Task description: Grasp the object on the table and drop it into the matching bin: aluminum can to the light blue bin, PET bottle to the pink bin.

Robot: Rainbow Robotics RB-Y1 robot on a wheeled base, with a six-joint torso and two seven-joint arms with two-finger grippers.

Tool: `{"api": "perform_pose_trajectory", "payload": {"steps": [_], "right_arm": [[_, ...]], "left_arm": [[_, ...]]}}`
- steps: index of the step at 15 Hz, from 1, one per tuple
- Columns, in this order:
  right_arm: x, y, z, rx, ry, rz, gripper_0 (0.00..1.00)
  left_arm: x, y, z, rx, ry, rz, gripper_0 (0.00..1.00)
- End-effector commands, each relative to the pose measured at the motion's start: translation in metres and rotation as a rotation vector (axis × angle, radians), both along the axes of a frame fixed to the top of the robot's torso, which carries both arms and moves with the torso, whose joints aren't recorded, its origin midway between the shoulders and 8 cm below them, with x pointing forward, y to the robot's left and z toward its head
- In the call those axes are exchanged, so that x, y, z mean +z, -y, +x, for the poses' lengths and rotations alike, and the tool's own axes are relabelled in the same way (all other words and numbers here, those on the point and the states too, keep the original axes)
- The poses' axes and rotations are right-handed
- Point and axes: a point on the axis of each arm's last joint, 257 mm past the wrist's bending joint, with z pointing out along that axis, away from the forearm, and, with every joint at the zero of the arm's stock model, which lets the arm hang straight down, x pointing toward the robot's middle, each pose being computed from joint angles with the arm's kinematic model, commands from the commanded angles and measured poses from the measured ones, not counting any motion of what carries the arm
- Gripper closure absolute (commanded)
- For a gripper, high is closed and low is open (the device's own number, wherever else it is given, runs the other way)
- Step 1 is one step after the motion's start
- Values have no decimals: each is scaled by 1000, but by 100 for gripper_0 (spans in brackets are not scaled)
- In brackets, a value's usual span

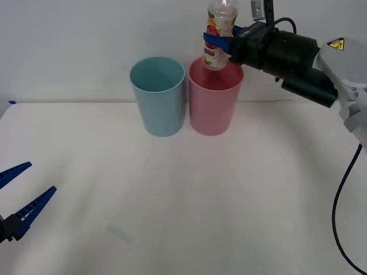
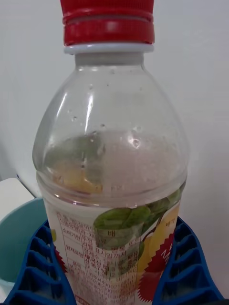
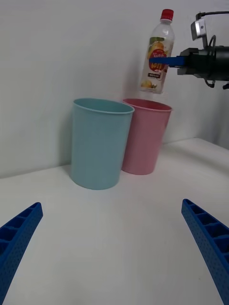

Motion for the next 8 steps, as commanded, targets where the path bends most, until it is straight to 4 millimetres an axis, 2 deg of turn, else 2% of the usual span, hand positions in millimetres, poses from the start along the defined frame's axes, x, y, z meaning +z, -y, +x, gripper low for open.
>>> {"api": "perform_pose_trajectory", "payload": {"steps": [1, 4, 5, 6, 7, 8], "right_arm": [[-2, -1, 13, -21, -9, -13, 100], [-1, 0, 14, -23, -10, -15, 98], [-1, 0, 14, -24, -9, -14, 81], [-1, 1, 14, -25, -7, -16, 18], [-1, 0, 14, -24, -6, -16, 0], [-2, 1, 14, -25, -6, -18, 0]], "left_arm": [[0, 0, 0, 0, 0, 0, 0], [0, 0, 0, 0, 0, 0, 0], [0, 0, 0, 0, 0, 0, 0], [0, 0, 0, 0, 0, 0, 0], [0, 0, 0, 0, 0, 0, 0], [0, 0, 0, 0, 0, 0, 0]]}}
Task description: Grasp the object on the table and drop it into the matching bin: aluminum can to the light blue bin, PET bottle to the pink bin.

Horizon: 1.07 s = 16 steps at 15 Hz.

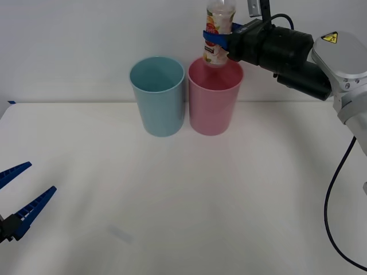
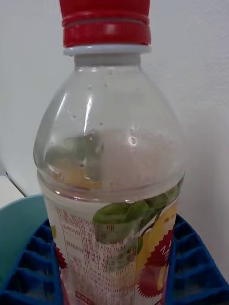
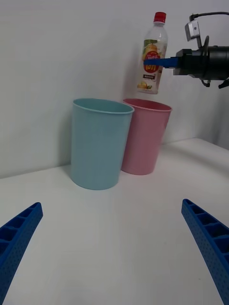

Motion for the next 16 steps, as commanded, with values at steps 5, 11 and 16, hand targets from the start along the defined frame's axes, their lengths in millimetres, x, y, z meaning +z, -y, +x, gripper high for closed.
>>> {"api": "perform_pose_trajectory", "payload": {"steps": [5, 11, 16], "right_arm": [[2, -4, -6, 31, -12, 20, 0], [-2, 7, -45, 68, 16, 72, 0], [-17, 23, -96, 99, 36, 100, 0]], "left_arm": [[0, 0, 0, 0, 0, 0, 0], [0, 0, 0, 0, 0, 0, 0], [0, 0, 0, 0, 0, 0, 0]]}}
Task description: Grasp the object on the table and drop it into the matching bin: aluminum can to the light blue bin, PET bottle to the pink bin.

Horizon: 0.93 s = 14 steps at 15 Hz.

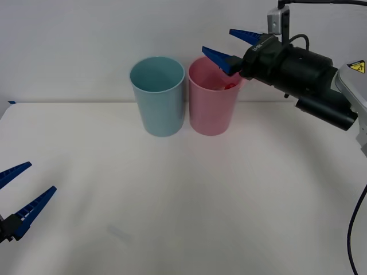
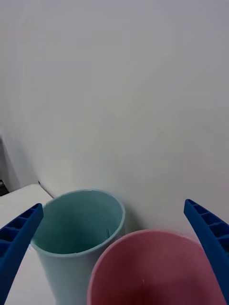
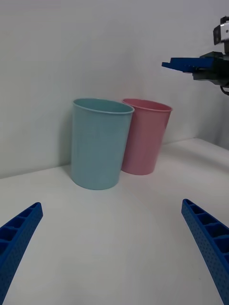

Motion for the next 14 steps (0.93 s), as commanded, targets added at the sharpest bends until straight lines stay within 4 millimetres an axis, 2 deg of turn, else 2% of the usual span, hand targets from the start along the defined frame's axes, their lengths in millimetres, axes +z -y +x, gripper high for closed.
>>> {"api": "perform_pose_trajectory", "payload": {"steps": [1, 4, 9, 14], "right_arm": [[-10, 12, -29, 8, 8, 9, 0], [-23, 25, -62, 12, 10, 14, 0], [-55, 55, -123, -24, 3, 2, 0], [-96, 90, -163, -95, 39, -100, 0]], "left_arm": [[0, 0, 0, 0, 0, 0, 0], [0, 0, 0, 0, 0, 0, 0], [0, 0, 0, 0, 0, 0, 0], [0, 0, 0, 0, 0, 0, 0]]}}
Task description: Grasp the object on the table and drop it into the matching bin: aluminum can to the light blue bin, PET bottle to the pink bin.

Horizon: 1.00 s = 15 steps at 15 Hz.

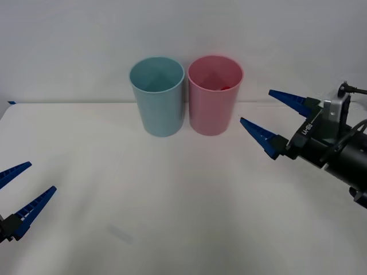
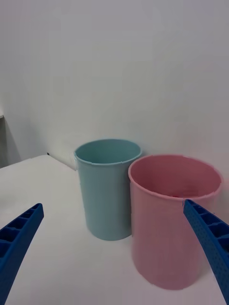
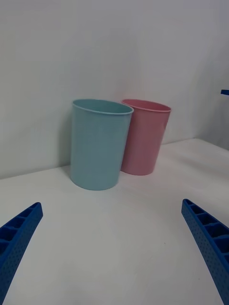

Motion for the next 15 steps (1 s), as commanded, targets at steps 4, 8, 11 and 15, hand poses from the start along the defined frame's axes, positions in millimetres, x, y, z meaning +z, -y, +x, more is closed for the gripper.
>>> {"api": "perform_pose_trajectory", "payload": {"steps": [4, 8, 11, 15], "right_arm": [[-47, 44, -46, -65, 4, -122, 0], [-60, 72, -75, -71, -35, -122, 0], [-64, 89, -94, -83, -59, -103, 0], [-75, 109, -116, -120, -102, -67, 0]], "left_arm": [[0, 0, 0, 0, 0, 0, 0], [0, 0, 0, 0, 0, 0, 0], [0, 0, 0, 0, 0, 0, 0], [0, 0, 0, 0, 0, 0, 0]]}}
